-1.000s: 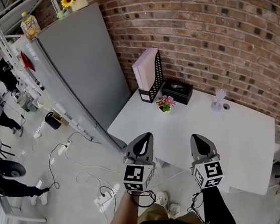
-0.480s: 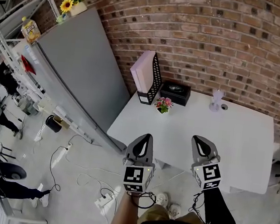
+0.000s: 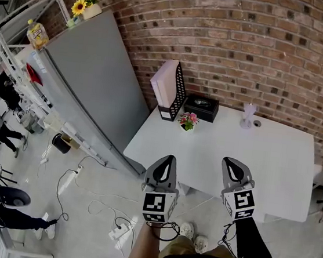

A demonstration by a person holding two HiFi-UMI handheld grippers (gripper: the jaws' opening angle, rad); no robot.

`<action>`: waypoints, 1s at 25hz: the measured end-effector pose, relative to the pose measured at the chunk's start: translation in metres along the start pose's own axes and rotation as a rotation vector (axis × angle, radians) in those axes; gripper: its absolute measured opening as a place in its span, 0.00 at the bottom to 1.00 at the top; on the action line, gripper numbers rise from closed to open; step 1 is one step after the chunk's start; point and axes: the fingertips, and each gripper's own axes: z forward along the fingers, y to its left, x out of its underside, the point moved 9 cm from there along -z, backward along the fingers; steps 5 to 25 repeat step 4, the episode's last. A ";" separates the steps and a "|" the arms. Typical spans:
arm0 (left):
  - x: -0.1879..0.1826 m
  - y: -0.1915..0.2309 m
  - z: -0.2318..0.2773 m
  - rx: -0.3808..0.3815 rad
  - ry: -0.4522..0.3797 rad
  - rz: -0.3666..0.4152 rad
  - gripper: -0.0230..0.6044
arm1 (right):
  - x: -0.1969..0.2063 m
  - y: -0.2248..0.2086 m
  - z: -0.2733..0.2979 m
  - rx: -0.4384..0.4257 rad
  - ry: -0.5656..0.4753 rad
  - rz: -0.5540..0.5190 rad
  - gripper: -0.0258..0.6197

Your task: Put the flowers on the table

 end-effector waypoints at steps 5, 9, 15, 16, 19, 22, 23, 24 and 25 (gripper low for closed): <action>-0.002 0.000 -0.005 0.000 0.001 0.002 0.05 | -0.003 0.002 -0.004 0.000 -0.007 -0.004 0.04; -0.002 0.000 -0.005 0.000 0.001 0.002 0.05 | -0.003 0.002 -0.004 0.000 -0.007 -0.004 0.04; -0.002 0.000 -0.005 0.000 0.001 0.002 0.05 | -0.003 0.002 -0.004 0.000 -0.007 -0.004 0.04; -0.002 0.000 -0.005 0.000 0.001 0.002 0.05 | -0.003 0.002 -0.004 0.000 -0.007 -0.004 0.04; -0.002 0.000 -0.005 0.000 0.001 0.002 0.05 | -0.003 0.002 -0.004 0.000 -0.007 -0.004 0.04; -0.002 0.000 -0.005 0.000 0.001 0.002 0.05 | -0.003 0.002 -0.004 0.000 -0.007 -0.004 0.04; -0.002 0.000 -0.005 0.000 0.001 0.002 0.05 | -0.003 0.002 -0.004 0.000 -0.007 -0.004 0.04; -0.002 0.000 -0.005 0.000 0.001 0.002 0.05 | -0.003 0.002 -0.004 0.000 -0.007 -0.004 0.04; -0.002 0.000 -0.005 0.000 0.001 0.002 0.05 | -0.003 0.002 -0.004 0.000 -0.007 -0.004 0.04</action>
